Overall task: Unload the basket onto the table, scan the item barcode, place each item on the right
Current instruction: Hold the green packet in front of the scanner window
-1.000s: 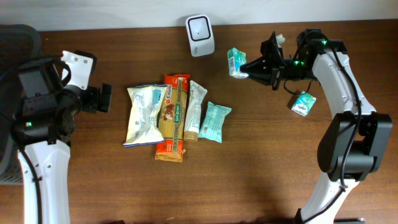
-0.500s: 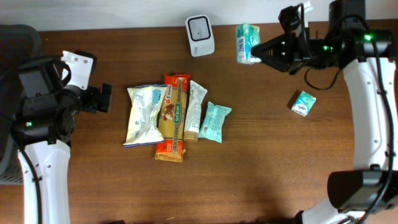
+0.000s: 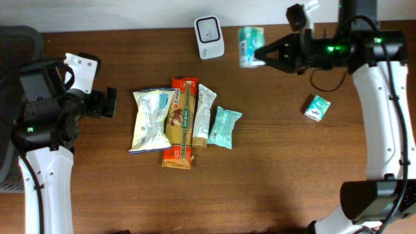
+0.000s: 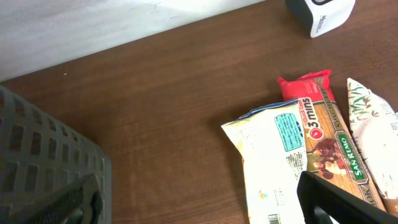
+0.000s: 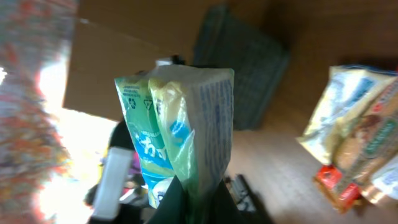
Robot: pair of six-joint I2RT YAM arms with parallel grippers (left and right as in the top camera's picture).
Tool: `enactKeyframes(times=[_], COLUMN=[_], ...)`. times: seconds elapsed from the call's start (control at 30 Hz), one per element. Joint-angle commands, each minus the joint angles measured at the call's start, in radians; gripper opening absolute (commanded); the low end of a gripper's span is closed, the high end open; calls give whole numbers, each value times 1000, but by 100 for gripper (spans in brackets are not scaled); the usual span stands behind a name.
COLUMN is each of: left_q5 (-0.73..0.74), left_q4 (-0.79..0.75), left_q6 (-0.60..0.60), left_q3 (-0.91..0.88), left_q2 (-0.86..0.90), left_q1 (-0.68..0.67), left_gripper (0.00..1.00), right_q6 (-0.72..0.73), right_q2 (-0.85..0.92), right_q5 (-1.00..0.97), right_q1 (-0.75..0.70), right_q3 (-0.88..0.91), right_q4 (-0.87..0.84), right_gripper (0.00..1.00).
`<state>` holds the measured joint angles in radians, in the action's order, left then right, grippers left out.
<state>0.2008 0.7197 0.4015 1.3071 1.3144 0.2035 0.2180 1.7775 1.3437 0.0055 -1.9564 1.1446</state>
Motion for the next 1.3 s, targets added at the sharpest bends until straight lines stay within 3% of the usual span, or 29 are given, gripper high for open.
enactKeyframes(times=[0.0,0.07,0.2,0.3,0.43,0.83,1.0,1.27], left_q5=[0,0,0,0,0,0,0,0], left_q4=[1,1,1,1,1,1,1,1], left_q6=[16,16,16,16,16,16,16,16], left_q3=[3,3,3,3,3,3,3,3], left_q2=[-11,-11,-11,-11,-11,-11,-11,-11], left_q1=[4,4,4,4,4,4,4,4], left_gripper=[99,99,99,99,99,99,99,99], right_q6=[110,117,109,26,-121,-608,-622,-622], right_q2=[-10,-7,-3,14,128,654,763,767], right_q5=[-290,-473,-1146,-1592,-1847,-1963,-2027,-1919], right_q1=[80,122,265,416,507,503,489,460], right_q3=[-49,-117,-290,-308,-308,-308,-308,-305], right_q4=[-50,-40,23,-43,-186,-797,-893,-895], right_gripper=[4,4,4,4,4,4,4,4])
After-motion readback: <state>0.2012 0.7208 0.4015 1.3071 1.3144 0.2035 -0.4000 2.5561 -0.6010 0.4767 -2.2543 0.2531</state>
